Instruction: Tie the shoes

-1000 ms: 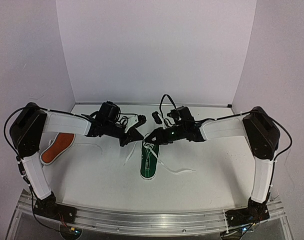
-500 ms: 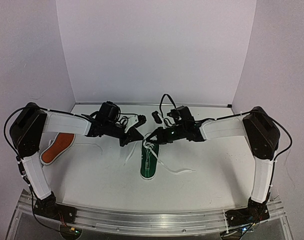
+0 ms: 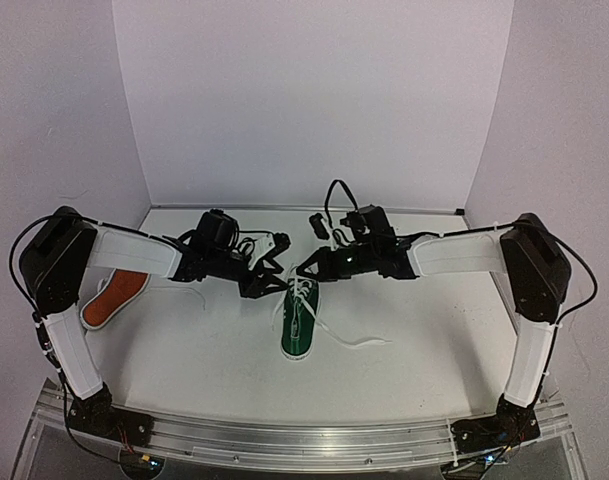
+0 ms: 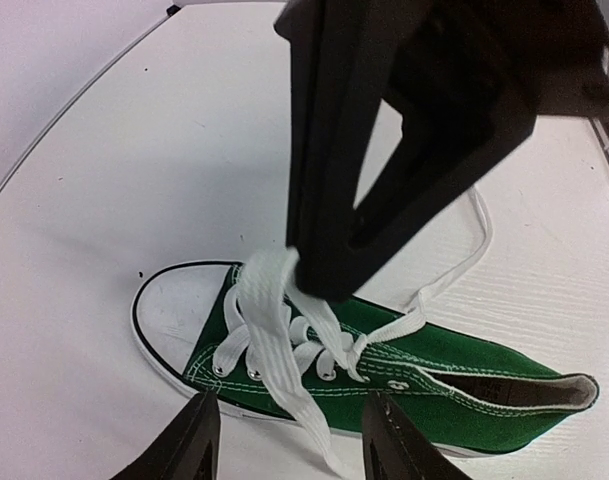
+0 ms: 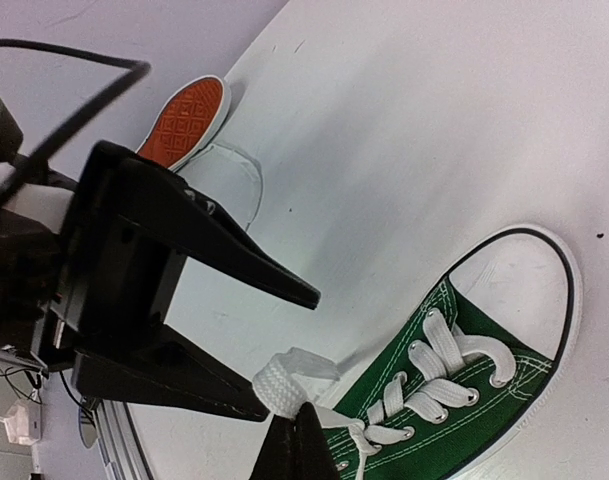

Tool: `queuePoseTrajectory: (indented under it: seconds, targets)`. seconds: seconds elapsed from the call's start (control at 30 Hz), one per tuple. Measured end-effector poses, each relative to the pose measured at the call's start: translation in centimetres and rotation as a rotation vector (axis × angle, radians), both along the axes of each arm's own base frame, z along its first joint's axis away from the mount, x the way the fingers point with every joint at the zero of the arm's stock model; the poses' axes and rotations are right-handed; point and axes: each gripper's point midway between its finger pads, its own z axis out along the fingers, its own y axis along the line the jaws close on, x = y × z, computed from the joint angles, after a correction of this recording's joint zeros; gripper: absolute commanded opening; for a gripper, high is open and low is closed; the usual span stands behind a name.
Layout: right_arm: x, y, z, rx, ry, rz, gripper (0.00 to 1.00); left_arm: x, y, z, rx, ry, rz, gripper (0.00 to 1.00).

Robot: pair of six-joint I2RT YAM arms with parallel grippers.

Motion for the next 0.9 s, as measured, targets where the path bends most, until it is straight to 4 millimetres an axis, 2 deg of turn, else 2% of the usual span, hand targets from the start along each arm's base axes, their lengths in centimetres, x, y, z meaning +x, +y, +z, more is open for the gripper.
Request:
queuePoseTrajectory:
  seconds: [0.17, 0.3, 0.47, 0.7, 0.9]
  targets:
    - [0.0, -0.5, 0.3, -0.022, -0.01, -0.014, 0.0, 0.0, 0.0, -0.2, -0.023, -0.004, 0.009, 0.52]
    - [0.0, -0.7, 0.0, -0.04, -0.005, -0.02, 0.0, 0.4, -0.7, 0.3, -0.073, -0.004, 0.011, 0.51]
    - [0.0, -0.9, -0.1, -0.051, -0.007, -0.025, 0.0, 0.5, -1.5, 0.0, -0.119, 0.02, 0.002, 0.49]
    - [0.1, -1.1, -0.1, -0.061, -0.012, -0.033, 0.0, -0.1, -2.5, -1.0, -0.128, 0.049, -0.026, 0.18]
    - [0.0, -1.5, -0.4, -0.078, -0.01, -0.043, 0.0, -0.4, -2.6, -1.5, -0.107, 0.057, -0.034, 0.03]
